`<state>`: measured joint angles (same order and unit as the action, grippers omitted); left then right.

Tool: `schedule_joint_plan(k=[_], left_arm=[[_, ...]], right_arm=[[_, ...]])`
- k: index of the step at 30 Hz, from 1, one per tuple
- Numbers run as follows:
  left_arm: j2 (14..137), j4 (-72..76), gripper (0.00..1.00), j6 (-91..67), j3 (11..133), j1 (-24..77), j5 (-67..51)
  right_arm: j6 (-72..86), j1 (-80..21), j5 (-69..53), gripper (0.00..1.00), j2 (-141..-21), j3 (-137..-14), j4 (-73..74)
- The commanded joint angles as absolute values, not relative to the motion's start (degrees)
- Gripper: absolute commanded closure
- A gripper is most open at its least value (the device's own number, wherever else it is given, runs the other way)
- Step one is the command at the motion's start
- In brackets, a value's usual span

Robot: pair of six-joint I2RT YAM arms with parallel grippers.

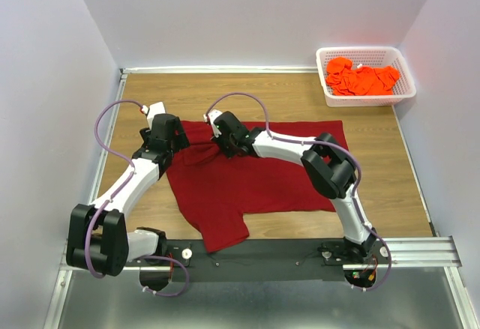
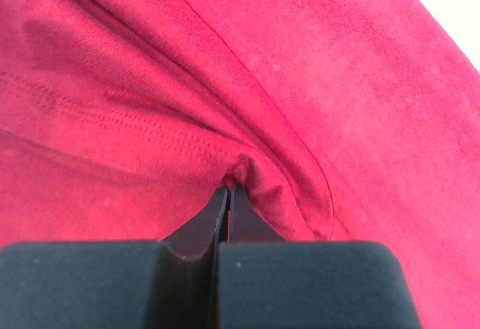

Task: Fold and stack the t-shirts
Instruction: Fold the tshirt

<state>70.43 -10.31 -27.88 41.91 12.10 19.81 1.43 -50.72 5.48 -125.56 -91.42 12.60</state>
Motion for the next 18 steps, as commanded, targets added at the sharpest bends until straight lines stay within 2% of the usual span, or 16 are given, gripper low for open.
schedule_joint_plan(k=[1,10,18], left_arm=[[71.28,-9.05,0.16,-27.86,41.92,11.95,18.29],[73.30,-12.74,0.17,-32.16,41.84,11.95,11.61],[76.99,-11.96,0.41,-35.16,40.78,11.95,8.79]], right_arm=[[0.70,-50.89,4.13,0.98,-121.21,-89.91,14.41],[0.79,-50.89,0.26,0.98,-117.51,-87.54,16.43],[1.23,-50.80,-4.13,0.98,-117.42,-86.57,16.88]])
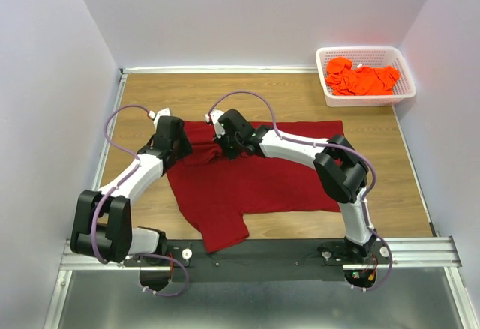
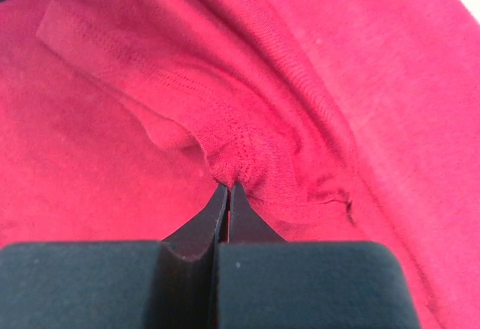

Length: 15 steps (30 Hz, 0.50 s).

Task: Fold and stack the t-shirts
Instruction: Fold the tshirt

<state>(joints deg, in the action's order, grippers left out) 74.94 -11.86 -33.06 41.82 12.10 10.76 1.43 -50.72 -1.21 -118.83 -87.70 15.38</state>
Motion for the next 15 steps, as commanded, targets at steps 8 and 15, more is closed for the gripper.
schedule_joint_plan(k=[8,15], left_arm=[[81.82,-11.51,0.48,-35.77,40.78,11.95,8.17],[84.11,-12.39,0.55,-35.86,41.39,11.95,8.26]], right_arm=[[1.23,-50.89,-4.75,0.98,-117.60,-86.13,16.88],[1.49,-50.89,-5.54,0.98,-117.77,-85.96,16.88]])
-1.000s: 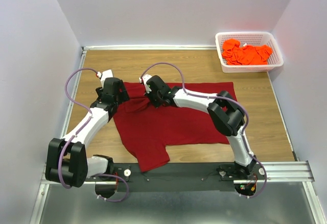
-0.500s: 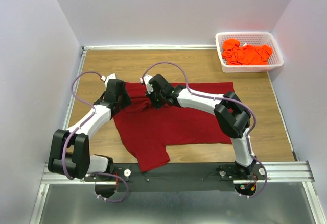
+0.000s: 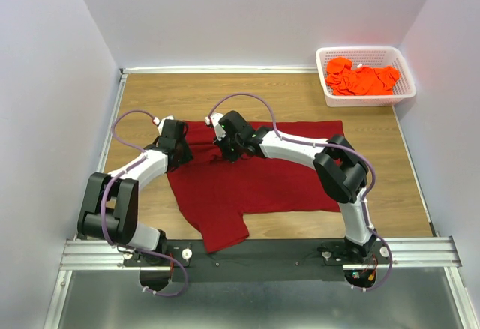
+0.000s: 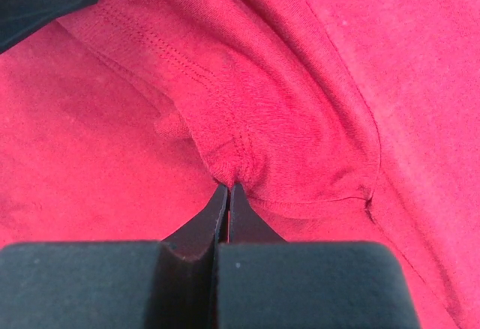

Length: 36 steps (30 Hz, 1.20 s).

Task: Fold and stack the t-shirts
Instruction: Fold the tshirt

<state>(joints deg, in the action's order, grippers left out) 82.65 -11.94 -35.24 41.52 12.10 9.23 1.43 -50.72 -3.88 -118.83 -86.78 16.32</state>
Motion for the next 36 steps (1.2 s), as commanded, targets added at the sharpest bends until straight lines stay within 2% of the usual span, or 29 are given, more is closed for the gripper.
schedule_joint_plan(k=[1,9,13,17,36], left_arm=[[84.37,-12.39,0.57,-35.86,41.57,11.95,8.17],[84.46,-12.66,0.64,-35.95,41.31,11.95,7.65],[85.08,-12.83,0.74,-35.77,41.40,11.95,7.38],[84.20,-13.71,0.94,-35.24,41.66,11.95,7.99],[77.17,-23.55,0.95,-37.18,44.82,11.95,4.48]], right_arm=[[1.49,-50.89,-5.62,0.98,-117.77,-85.96,16.88],[1.49,-50.89,-4.92,0.98,-117.51,-85.96,16.79],[1.32,-50.80,-4.75,0.98,-117.68,-86.13,16.87],[1.23,-50.89,-4.57,0.98,-117.51,-86.05,16.88],[0.53,-50.89,-1.58,0.98,-112.59,-82.53,17.31]])
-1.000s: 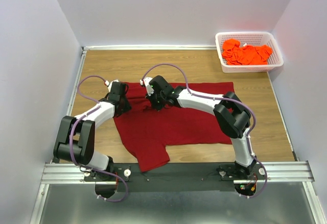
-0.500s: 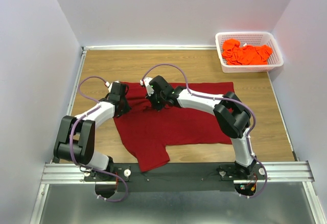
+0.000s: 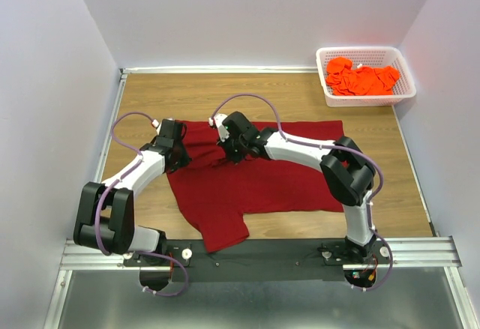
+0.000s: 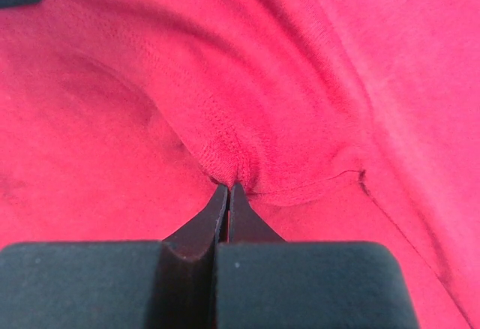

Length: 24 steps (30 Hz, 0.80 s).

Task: Fold and stack the t-shirts
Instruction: Fold the tshirt

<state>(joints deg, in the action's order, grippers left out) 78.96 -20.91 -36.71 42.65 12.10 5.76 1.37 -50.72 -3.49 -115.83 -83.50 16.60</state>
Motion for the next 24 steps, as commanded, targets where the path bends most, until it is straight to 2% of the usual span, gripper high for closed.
schedule_joint_plan(k=[1,10,24], left_arm=[[77.17,-24.16,0.95,-37.00,45.26,11.95,4.83],[77.43,-25.40,0.95,-36.91,42.98,11.95,2.64],[71.02,-29.18,0.95,-39.02,41.66,11.95,1.93]], right_arm=[[0.44,-50.89,-1.32,0.99,-111.98,-82.18,17.40],[-0.53,-50.89,-2.72,0.98,-111.09,-79.28,18.11],[-0.70,-50.89,-2.64,0.98,-111.36,-77.52,18.11]])
